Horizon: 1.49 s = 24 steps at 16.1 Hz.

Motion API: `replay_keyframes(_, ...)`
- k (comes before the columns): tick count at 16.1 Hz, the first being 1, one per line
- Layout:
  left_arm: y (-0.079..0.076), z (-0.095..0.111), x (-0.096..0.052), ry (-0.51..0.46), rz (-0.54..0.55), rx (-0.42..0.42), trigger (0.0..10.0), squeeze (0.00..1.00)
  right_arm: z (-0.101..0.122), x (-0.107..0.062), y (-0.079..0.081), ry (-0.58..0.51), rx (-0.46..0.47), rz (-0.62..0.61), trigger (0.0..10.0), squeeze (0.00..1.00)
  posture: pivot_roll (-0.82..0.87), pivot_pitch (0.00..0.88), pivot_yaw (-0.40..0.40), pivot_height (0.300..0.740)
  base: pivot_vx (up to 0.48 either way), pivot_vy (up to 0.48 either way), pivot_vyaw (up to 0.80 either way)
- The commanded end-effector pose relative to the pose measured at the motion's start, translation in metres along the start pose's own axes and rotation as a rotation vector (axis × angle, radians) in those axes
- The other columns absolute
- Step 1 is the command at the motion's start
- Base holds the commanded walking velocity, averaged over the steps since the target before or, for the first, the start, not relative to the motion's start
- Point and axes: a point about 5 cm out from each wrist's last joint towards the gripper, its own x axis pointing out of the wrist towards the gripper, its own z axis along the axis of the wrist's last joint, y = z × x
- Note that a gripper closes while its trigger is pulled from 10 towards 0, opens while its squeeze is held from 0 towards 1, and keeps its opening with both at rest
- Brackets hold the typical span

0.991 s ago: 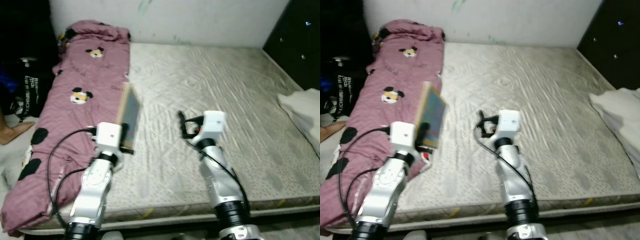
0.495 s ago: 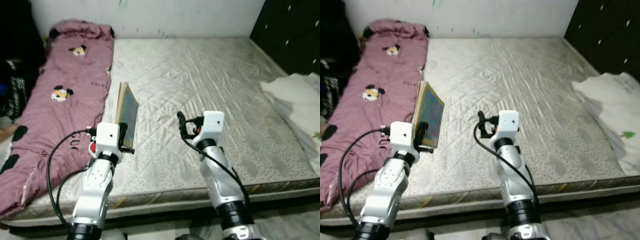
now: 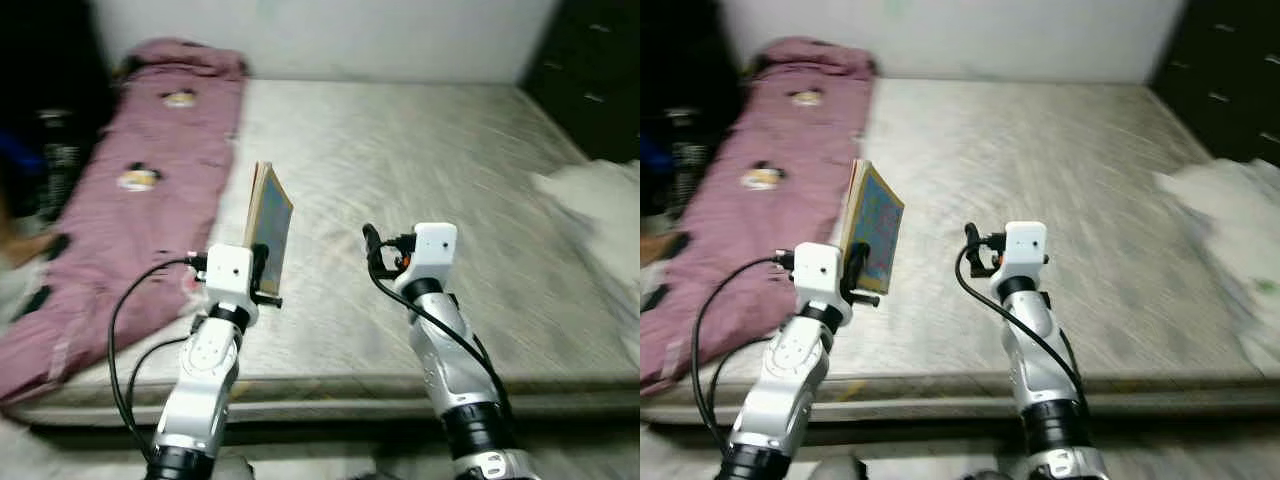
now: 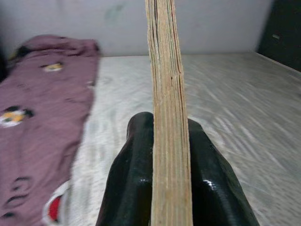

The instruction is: Clean up the room

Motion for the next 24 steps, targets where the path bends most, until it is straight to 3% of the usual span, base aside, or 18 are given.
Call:
replay_keyframes(1,0.002,0.008,0.003,-0.045,0.004,-0.004,10.0,0.00,0.005,0.003,0.004,-0.020,-0.006,0.017,10.0,0.00,0.03,0.000,-0.037,0.740,0.000,0.000,0.74)
replay_keyframes(12,0.003,0.008,0.004,-0.042,-0.013,0.009,10.0,0.00,0.005,0.005,0.001,-0.014,-0.014,0.012,10.0,0.00,0.04,0.000,-0.039,0.740,0.000,0.000,0.14)
replay_keyframes(13,0.006,0.008,0.003,-0.043,-0.004,0.014,10.0,0.00,0.007,0.003,-0.001,-0.029,-0.037,0.022,10.0,0.00,0.04,0.000,-0.039,0.740,0.000,0.000,0.00)
replay_keyframes(14,0.018,0.007,-0.003,-0.037,0.031,0.028,10.0,0.00,0.012,-0.006,-0.005,-0.077,-0.117,0.055,10.0,0.00,0.04,0.000,-0.038,0.740,0.000,0.000,0.00)
replay_keyframes(19,0.054,0.001,-0.029,-0.014,0.185,0.059,10.0,0.00,0.004,-0.028,-0.035,-0.033,-0.132,-0.032,10.0,0.00,0.04,0.000,-0.040,0.740,0.000,0.000,0.00)
replay_keyframes(21,0.057,-0.003,-0.037,0.003,0.198,0.058,10.0,0.00,0.003,-0.031,-0.040,-0.025,-0.134,-0.047,10.0,0.00,0.04,0.000,-0.041,0.740,0.000,0.000,0.00)
replay_keyframes(24,0.056,-0.004,-0.036,0.010,0.197,0.056,10.0,0.00,0.003,-0.029,-0.037,-0.023,-0.143,-0.024,10.0,0.00,0.04,0.000,-0.041,0.740,0.000,-0.084,0.00)
